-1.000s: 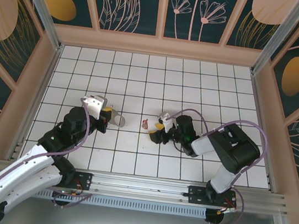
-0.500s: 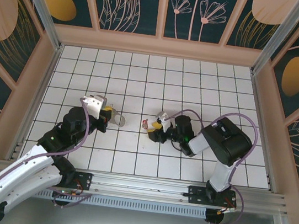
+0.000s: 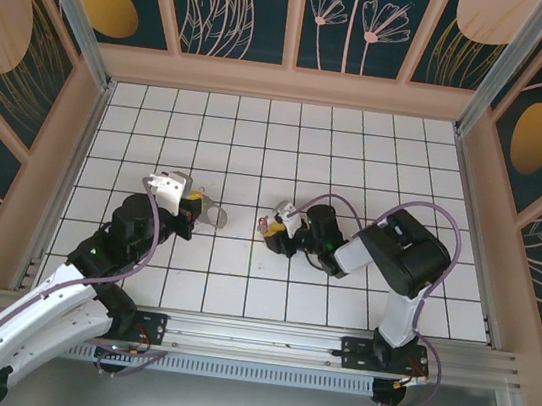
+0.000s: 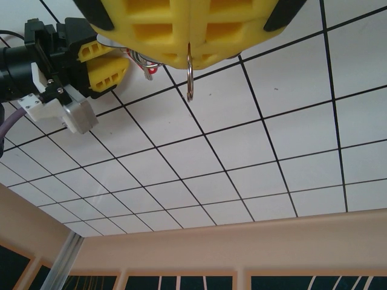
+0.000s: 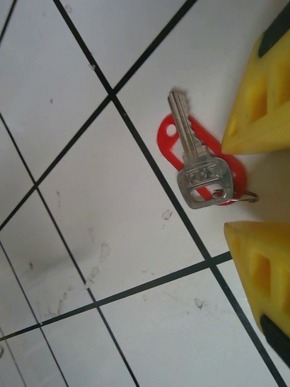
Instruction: Put the keys on the keyring
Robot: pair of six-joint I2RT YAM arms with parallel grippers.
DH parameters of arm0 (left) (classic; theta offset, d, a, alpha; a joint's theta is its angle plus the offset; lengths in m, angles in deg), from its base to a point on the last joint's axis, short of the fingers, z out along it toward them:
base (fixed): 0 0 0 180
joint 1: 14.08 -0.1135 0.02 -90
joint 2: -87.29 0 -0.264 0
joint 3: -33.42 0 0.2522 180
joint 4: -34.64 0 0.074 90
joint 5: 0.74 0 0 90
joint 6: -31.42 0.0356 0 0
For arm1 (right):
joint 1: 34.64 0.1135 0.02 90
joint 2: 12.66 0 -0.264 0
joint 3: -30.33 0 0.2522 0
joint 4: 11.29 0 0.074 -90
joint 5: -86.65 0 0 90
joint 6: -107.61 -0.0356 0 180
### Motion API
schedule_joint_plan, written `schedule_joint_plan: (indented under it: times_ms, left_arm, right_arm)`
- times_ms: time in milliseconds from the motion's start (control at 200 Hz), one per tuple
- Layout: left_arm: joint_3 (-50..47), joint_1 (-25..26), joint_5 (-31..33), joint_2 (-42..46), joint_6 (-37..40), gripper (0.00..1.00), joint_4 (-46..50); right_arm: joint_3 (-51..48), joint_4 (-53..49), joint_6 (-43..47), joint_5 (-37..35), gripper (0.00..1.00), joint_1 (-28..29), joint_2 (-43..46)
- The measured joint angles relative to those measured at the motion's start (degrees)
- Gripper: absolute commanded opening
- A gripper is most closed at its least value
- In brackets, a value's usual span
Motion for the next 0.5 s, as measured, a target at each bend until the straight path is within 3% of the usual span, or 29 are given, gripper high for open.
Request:
schedule_joint_plan:
  times_ms: [320,500]
  left_arm:
    - [-0.02,0.0,0.0,0.04,0.0,0.0,-0.02]
    - [-0.02,0.0,0.0,0.31,0.0,0.0,-0.02]
  right_arm:
    - [1.75,-1.57,1.14,-0.98,0.19,0.07,-0.74]
    - [2.29,-2.16,1.53,-1.27,0.08,0.2,-1.01]
